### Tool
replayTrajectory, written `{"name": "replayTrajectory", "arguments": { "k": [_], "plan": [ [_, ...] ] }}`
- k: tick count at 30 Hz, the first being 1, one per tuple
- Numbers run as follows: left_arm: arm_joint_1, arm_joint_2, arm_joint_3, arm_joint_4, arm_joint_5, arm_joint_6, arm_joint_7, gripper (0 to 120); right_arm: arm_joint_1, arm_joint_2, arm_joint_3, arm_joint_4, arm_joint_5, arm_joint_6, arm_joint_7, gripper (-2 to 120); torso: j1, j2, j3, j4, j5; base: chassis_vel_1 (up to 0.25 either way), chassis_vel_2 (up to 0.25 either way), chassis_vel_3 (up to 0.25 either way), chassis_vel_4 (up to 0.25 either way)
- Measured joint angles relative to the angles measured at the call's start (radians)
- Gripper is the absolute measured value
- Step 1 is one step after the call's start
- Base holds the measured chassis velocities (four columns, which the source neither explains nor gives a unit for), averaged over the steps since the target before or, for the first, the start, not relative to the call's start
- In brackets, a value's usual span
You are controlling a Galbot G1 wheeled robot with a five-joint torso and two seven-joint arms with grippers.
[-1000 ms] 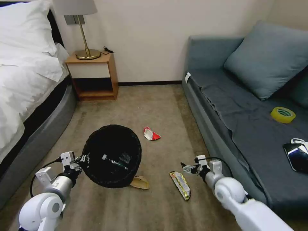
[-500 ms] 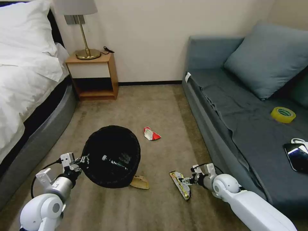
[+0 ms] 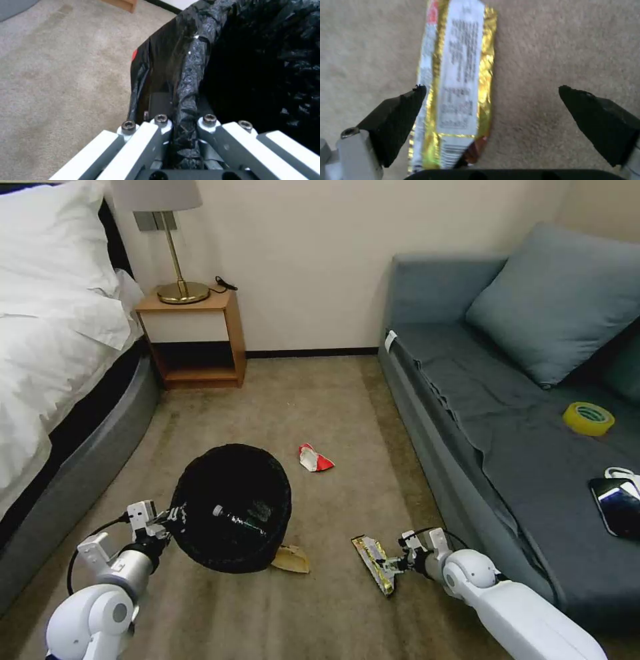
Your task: Pick up the trash bin, then pick up the garbage on the floor and place it into the trash bin.
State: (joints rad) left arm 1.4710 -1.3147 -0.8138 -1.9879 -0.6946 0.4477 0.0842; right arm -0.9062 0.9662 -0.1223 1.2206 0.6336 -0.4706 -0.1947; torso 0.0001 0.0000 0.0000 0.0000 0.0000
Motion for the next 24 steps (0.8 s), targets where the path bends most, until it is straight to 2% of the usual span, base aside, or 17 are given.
{"name": "replayTrajectory", "arguments": {
  "k": [3, 15, 24],
  "plan": [
    [-0.002, 0.002, 0.0, 0.006, 0.0, -0.002, 0.004, 3, 0.02, 0.011, -0.029, -0.056, -0.034, 0.02, -0.018, 100, 0.0, 0.0, 0.0, 0.0, 0.0001, 0.0, 0.0, 0.0, 0.0],
    [-0.007, 0.004, 0.0, 0.029, 0.006, -0.019, 0.016, 3, 0.063, 0.054, -0.078, -0.14, -0.048, 0.052, -0.03, 100, 0.0, 0.0, 0.0, 0.0, -0.0001, 0.0, 0.0, 0.0, 0.0],
    [-0.013, 0.003, 0.002, 0.038, 0.01, -0.021, 0.017, 3, 0.041, 0.056, -0.074, -0.118, -0.049, 0.055, -0.03, 100, 0.0, 0.0, 0.0, 0.0, 0.0, 0.0, 0.0, 0.0, 0.0]
  ]
}}
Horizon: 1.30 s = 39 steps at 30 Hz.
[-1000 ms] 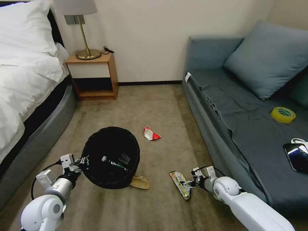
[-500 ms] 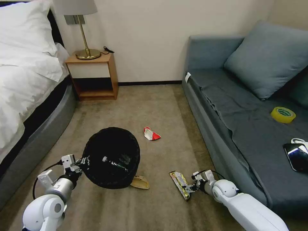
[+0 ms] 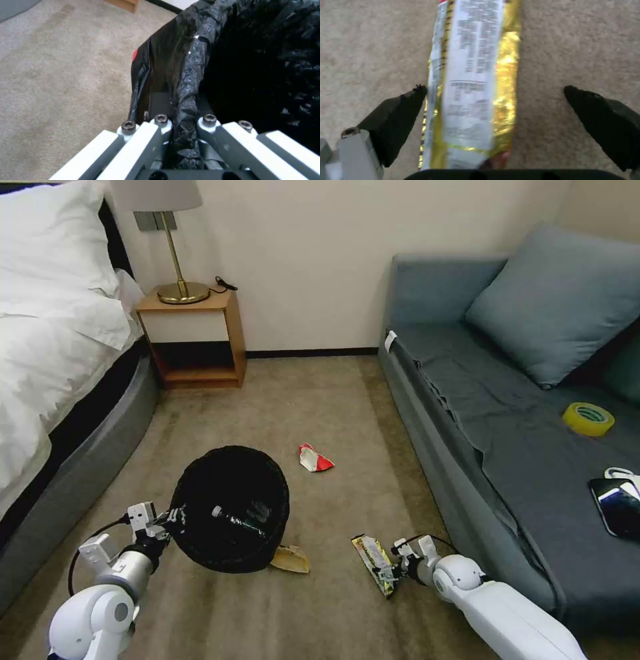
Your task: Pick up the trash bin, then pick up the garbage on the floor and place it into the trash bin.
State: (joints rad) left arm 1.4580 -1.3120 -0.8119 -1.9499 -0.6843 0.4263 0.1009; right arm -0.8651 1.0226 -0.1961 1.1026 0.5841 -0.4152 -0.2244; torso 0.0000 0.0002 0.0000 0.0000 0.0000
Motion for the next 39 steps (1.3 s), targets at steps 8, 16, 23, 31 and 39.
{"name": "replayTrajectory", "arguments": {
  "k": [8, 16, 23, 31, 39],
  "plan": [
    [-0.003, 0.001, 0.0, 0.003, 0.0, 0.0, 0.0, 3, -0.02, -0.003, 0.006, 0.045, -0.001, -0.001, 0.008, 100, 0.0, 0.0, 0.0, 0.0001, 0.0003, 0.0, 0.0, 0.0, 0.0],
    [0.0, -0.001, -0.004, 0.014, 0.001, -0.011, 0.003, 3, -0.028, 0.0, -0.003, 0.052, -0.031, 0.001, 0.012, 99, 0.0, 0.0, 0.0, 0.0001, 0.0001, 0.0, 0.0, 0.0, 0.0],
    [-0.002, 0.001, -0.005, 0.017, 0.0, -0.014, 0.004, 3, -0.025, 0.006, -0.008, 0.036, -0.06, 0.008, 0.01, 99, 0.0, 0.0, 0.0, 0.0001, 0.0, 0.0, 0.0, 0.0, 0.0],
    [-0.003, 0.004, -0.006, 0.022, 0.0, -0.015, 0.005, 3, -0.024, 0.019, -0.002, 0.022, -0.084, 0.01, 0.021, 86, 0.0, 0.0, 0.0, -0.0006, -0.0015, 0.0, 0.0, 0.0, 0.0],
    [-0.007, 0.003, -0.005, 0.023, 0.0, -0.016, 0.005, 3, -0.023, 0.021, -0.001, 0.02, -0.089, 0.009, 0.029, 64, 0.0, 0.0, 0.0, -0.0009, -0.0011, 0.0, 0.0, 0.0, 0.0]
  ]
}}
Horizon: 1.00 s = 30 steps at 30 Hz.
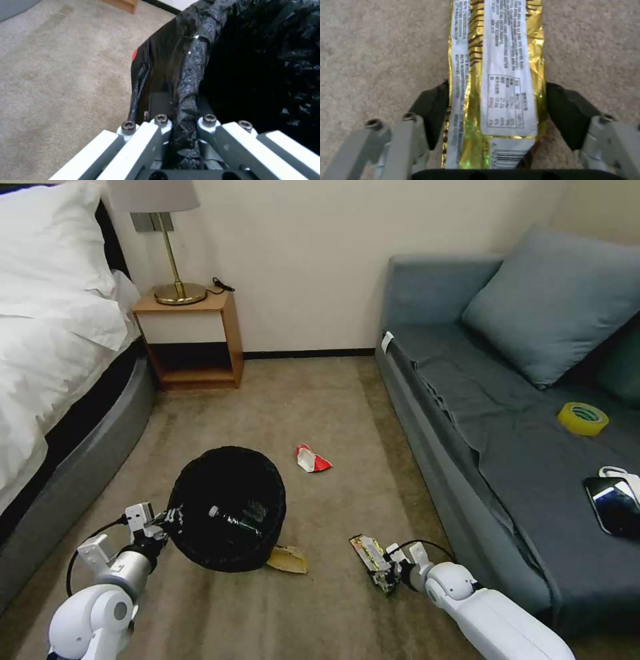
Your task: Pick up the trash bin, then pick up the garbage on the floor and place it into the trash bin.
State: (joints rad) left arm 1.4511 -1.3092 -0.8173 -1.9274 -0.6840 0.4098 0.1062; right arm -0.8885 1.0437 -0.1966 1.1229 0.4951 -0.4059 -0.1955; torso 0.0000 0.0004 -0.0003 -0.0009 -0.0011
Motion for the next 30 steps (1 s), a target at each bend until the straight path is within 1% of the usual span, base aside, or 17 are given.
{"name": "replayTrajectory", "arguments": {
  "k": [2, 3, 6, 7, 10, 12, 13, 16, 18, 19, 20, 21, 22, 23, 24, 26, 30],
  "plan": [
    [-0.001, 0.0, 0.001, 0.0, 0.0, 0.0, 0.0, 3, 0.0, -0.001, 0.0, 0.0, -0.001, 0.001, 0.001, 59, 0.0, 0.0, 0.0, 0.0001, 0.0001, 0.0, 0.0, 0.0, 0.0],
    [-0.001, 0.0, 0.001, 0.0, 0.0, 0.0, 0.0, 3, 0.0, -0.001, 0.0, 0.0, -0.001, 0.001, 0.001, 59, 0.0, 0.0, 0.0, 0.0001, 0.0001, 0.0, 0.0, 0.0, 0.0],
    [-0.002, -0.001, 0.001, 0.002, 0.0, -0.001, 0.001, 3, -0.002, -0.001, 0.001, 0.0, -0.003, 0.005, 0.004, 48, 0.0, 0.0, 0.0, 0.0005, 0.0002, 0.0, 0.0, 0.0, 0.0],
    [-0.002, -0.001, 0.001, 0.002, 0.0, -0.001, 0.001, 3, -0.002, -0.001, 0.001, 0.0, -0.003, 0.005, 0.004, 48, 0.0, 0.0, 0.0, 0.0005, 0.0002, 0.0, 0.0, 0.0, 0.0],
    [-0.002, -0.001, 0.002, 0.002, 0.0, -0.001, 0.001, 3, -0.004, -0.002, 0.001, 0.001, -0.006, 0.008, 0.006, 41, 0.0, 0.0, 0.0, 0.0008, 0.0006, 0.0, 0.0, 0.0, 0.0],
    [-0.002, -0.001, 0.002, 0.002, 0.0, -0.001, 0.001, 3, -0.006, -0.001, 0.001, 0.003, -0.007, 0.009, 0.006, 39, 0.0, 0.0, 0.0, 0.0011, 0.0007, 0.0, 0.0, 0.0, 0.0],
    [-0.003, 0.0, 0.002, 0.002, 0.0, -0.001, 0.001, 3, -0.007, -0.002, 0.001, 0.007, -0.007, 0.011, 0.007, 36, 0.0, -0.001, 0.0, 0.0016, 0.002, 0.0, 0.0, 0.0, 0.0],
    [-0.004, 0.001, 0.002, 0.002, 0.0, 0.0, 0.001, 3, -0.012, -0.006, 0.004, 0.024, -0.002, 0.011, 0.014, 24, 0.0, -0.001, 0.0, 0.0022, 0.0031, 0.0, 0.0, 0.0, 0.0],
    [-0.005, 0.001, 0.002, 0.002, 0.0, 0.0, 0.001, 3, -0.013, -0.009, 0.007, 0.03, 0.0, 0.01, 0.016, 21, 0.0, -0.001, 0.001, 0.0023, 0.0033, 0.0, 0.0, 0.0, 0.0],
    [-0.005, 0.001, 0.003, 0.002, 0.0, 0.0, 0.001, 3, -0.016, -0.011, 0.01, 0.039, 0.003, 0.009, 0.02, 16, 0.0, -0.001, 0.001, 0.0025, 0.0033, 0.0, 0.0, 0.0, 0.0],
    [-0.006, 0.001, 0.004, 0.002, 0.0, 0.001, 0.001, 3, -0.018, -0.014, 0.012, 0.051, 0.009, 0.008, 0.024, 11, 0.0, -0.001, 0.001, 0.0018, 0.0037, 0.0, 0.0, 0.0, 0.0],
    [-0.006, 0.001, 0.004, 0.002, 0.0, 0.001, 0.001, 3, -0.018, -0.014, 0.012, 0.051, 0.009, 0.008, 0.024, 11, 0.0, -0.001, 0.001, 0.0018, 0.0037, 0.0, 0.0, 0.0, 0.0],
    [-0.007, 0.001, 0.005, 0.001, 0.0, 0.002, 0.001, 3, -0.019, -0.023, 0.021, 0.075, 0.02, 0.007, 0.031, 6, 0.0, -0.001, 0.001, 0.0019, 0.0037, 0.0, 0.0, 0.0, 0.0],
    [-0.009, 0.002, 0.006, 0.001, 0.0, 0.002, 0.001, 3, -0.019, -0.032, 0.029, 0.096, 0.027, 0.007, 0.037, 1, 0.0, -0.001, 0.001, 0.0017, 0.0023, 0.0, 0.0, 0.0, 0.0],
    [-0.01, 0.003, 0.007, 0.001, 0.001, 0.003, 0.001, 3, -0.019, -0.043, 0.036, 0.119, 0.036, 0.006, 0.046, 0, 0.0, -0.001, 0.001, 0.0014, 0.0015, 0.0, 0.0, 0.0, 0.0],
    [-0.012, 0.004, 0.009, 0.002, 0.002, 0.003, 0.001, 3, -0.019, -0.053, 0.041, 0.142, 0.045, 0.005, 0.055, 0, 0.0, -0.001, 0.001, 0.001, 0.002, 0.0, 0.0, 0.0, 0.0],
    [-0.013, 0.006, 0.012, 0.003, 0.004, 0.004, 0.001, 3, -0.024, -0.074, 0.071, 0.203, 0.067, 0.005, 0.086, 0, 0.0, -0.001, 0.001, 0.001, 0.0014, 0.0, 0.0, 0.0, 0.0]
  ]
}}
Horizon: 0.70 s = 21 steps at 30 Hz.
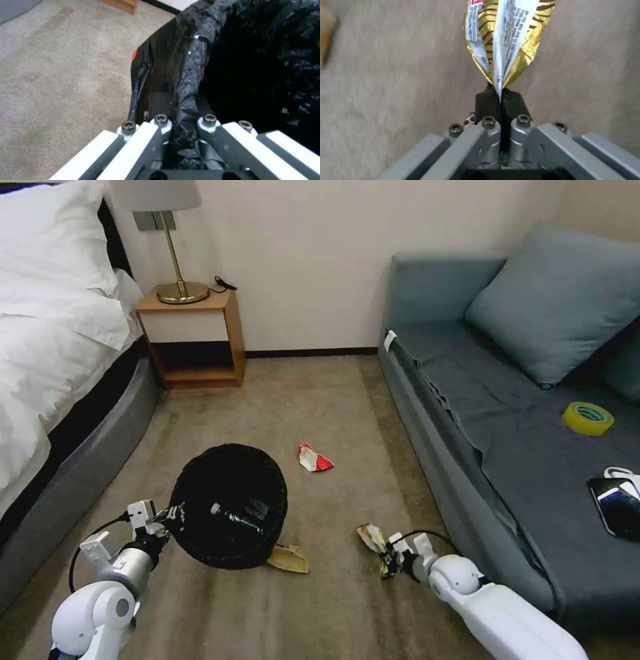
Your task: Pick up the trash bin, then pick up the garbage on the floor and place it into the trash bin.
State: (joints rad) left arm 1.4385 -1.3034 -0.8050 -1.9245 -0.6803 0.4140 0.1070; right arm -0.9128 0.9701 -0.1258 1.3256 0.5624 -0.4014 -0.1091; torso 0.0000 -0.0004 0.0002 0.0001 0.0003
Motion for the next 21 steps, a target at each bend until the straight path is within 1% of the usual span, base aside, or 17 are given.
{"name": "replayTrajectory", "arguments": {
  "k": [3, 7, 8, 9, 10, 12, 13, 15, 17, 18, 20, 21],
  "plan": [
    [0.0, 0.001, 0.003, 0.001, 0.002, 0.001, 0.0, 3, -0.002, -0.01, 0.017, 0.038, 0.015, 0.0, 0.016, 0, 0.0, 0.0, 0.0, 0.0, 0.0002, 0.0, 0.0, 0.0, 0.0],
    [-0.011, 0.011, 0.025, 0.012, 0.006, 0.02, -0.002, 3, 0.02, -0.058, 0.061, 0.201, 0.107, 0.01, 0.073, 0, 0.0, 0.0, 0.0, -0.0001, -0.0003, 0.0, 0.0, 0.0, 0.0],
    [-0.011, 0.011, 0.025, 0.012, 0.006, 0.02, -0.002, 3, 0.02, -0.058, 0.061, 0.201, 0.107, 0.01, 0.073, 0, 0.0, 0.0, 0.0, -0.0001, -0.0003, 0.0, 0.0, 0.0, 0.0],
    [-0.014, 0.014, 0.032, 0.013, 0.005, 0.027, -0.004, 3, 0.029, -0.066, 0.067, 0.24, 0.131, 0.02, 0.084, 0, 0.0, 0.0, 0.0, -0.0001, -0.0004, 0.0, 0.0, 0.0, 0.0],
    [-0.017, 0.016, 0.037, 0.013, 0.003, 0.035, -0.005, 3, 0.042, -0.073, 0.071, 0.28, 0.152, 0.037, 0.094, 0, 0.0, 0.0, 0.0, -0.0001, -0.0003, 0.0, 0.0, 0.0, 0.0],
    [-0.025, 0.022, 0.051, 0.013, -0.003, 0.057, -0.009, 3, 0.073, -0.086, 0.066, 0.36, 0.192, 0.099, 0.118, 0, 0.0, 0.0, 0.0, 0.0, -0.0006, 0.0, 0.0, 0.0, 0.0],
    [-0.025, 0.022, 0.051, 0.013, -0.003, 0.057, -0.009, 3, 0.073, -0.086, 0.066, 0.36, 0.192, 0.099, 0.118, 0, 0.0, 0.0, 0.0, 0.0, -0.0006, 0.0, 0.0, 0.0, 0.0],
    [-0.03, 0.025, 0.058, 0.013, -0.004, 0.066, -0.009, 3, 0.088, -0.088, 0.056, 0.391, 0.206, 0.129, 0.129, 0, 0.0, 0.0, 0.0, -0.0001, -0.0006, 0.0, 0.0, 0.0, 0.0],
    [-0.04, 0.034, 0.072, 0.015, -0.011, 0.088, -0.012, 3, 0.119, -0.088, 0.032, 0.444, 0.221, 0.188, 0.147, 0, 0.0, 0.0, 0.0, 0.0, -0.0004, 0.0, 0.0, 0.0, 0.0],
    [-0.04, 0.034, 0.072, 0.015, -0.011, 0.088, -0.012, 3, 0.119, -0.088, 0.032, 0.444, 0.221, 0.188, 0.147, 0, 0.0, 0.0, 0.0, 0.0, -0.0004, 0.0, 0.0, 0.0, 0.0],
    [-0.048, 0.044, 0.09, 0.016, -0.028, 0.117, -0.022, 3, 0.147, -0.08, 0.002, 0.494, 0.227, 0.225, 0.155, 0, 0.0, 0.0, 0.0, 0.0, -0.0003, 0.0, 0.0, 0.0, 0.0],
    [-0.056, 0.053, 0.107, 0.015, -0.038, 0.136, -0.031, 3, 0.171, -0.075, -0.029, 0.532, 0.237, 0.248, 0.157, 0, 0.0, 0.0, 0.0, 0.0001, -0.0005, 0.0, 0.0, 0.0, 0.0]
  ]
}}
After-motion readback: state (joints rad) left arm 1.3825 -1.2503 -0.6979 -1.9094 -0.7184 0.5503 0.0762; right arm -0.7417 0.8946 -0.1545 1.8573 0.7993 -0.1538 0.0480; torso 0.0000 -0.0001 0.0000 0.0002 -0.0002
